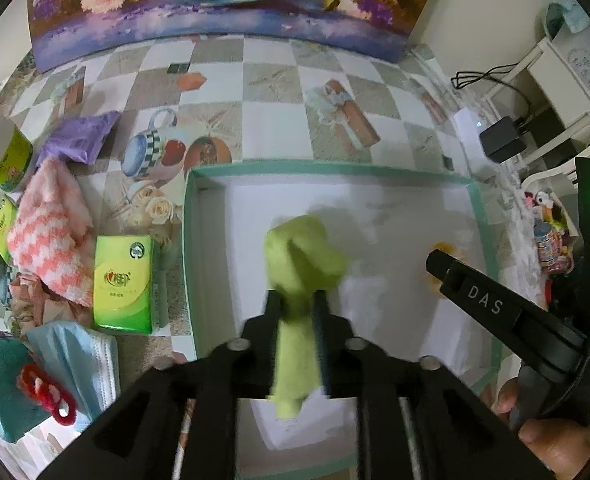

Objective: Organize soft objects
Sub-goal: 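Carry the cloth and packet over the white tray with both tools, then open both tools to drop the cloth and packet into the tray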

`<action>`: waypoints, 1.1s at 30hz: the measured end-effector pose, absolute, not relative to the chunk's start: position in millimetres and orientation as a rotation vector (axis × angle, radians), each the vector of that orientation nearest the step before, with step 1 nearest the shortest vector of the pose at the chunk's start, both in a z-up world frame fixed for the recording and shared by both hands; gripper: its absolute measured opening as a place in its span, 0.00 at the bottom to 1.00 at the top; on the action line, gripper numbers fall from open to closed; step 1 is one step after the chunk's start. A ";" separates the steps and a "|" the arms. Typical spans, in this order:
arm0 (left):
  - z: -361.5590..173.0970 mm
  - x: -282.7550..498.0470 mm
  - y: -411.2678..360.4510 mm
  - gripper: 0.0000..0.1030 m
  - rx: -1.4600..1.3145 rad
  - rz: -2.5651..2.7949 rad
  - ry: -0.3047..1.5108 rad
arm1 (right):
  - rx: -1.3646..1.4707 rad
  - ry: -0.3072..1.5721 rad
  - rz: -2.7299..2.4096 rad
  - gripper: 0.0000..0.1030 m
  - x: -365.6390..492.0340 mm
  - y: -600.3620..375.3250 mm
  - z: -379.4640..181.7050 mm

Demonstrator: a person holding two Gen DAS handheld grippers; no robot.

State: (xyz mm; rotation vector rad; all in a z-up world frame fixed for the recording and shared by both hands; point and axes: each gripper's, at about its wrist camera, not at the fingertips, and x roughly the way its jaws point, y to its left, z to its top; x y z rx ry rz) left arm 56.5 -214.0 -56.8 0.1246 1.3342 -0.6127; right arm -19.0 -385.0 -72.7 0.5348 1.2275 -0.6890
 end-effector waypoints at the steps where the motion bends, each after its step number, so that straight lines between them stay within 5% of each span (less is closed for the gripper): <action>1: -52.6 56.3 -213.1 0.31 0.122 -0.614 1.324 | 0.529 1.221 -0.688 0.56 -18.9 -384.3 -68.6; 7: -28.3 59.9 -204.0 0.41 0.088 -0.627 1.275 | 0.510 1.156 -0.695 0.58 -21.6 -383.0 -38.9; 15: -13.0 74.1 -186.9 0.74 0.069 -0.556 1.212 | 0.481 1.070 -0.698 0.60 -25.0 -382.9 -4.1; 21: -16.9 80.7 -176.5 0.90 0.067 -0.504 1.184 | 0.477 1.088 -0.700 0.73 -23.9 -382.5 -7.8; 25: -20.9 83.1 -173.1 0.93 0.073 -0.472 1.188 | 0.468 1.097 -0.694 0.82 -22.5 -381.5 -11.4; 28: -24.8 84.7 -171.1 0.93 0.090 -0.441 1.194 | 0.449 1.081 -0.689 1.00 -20.9 -379.2 -11.1; 33: -26.5 86.3 -166.7 0.93 0.078 -0.430 1.204 | 0.444 1.068 -0.680 1.00 -18.8 -378.2 -9.8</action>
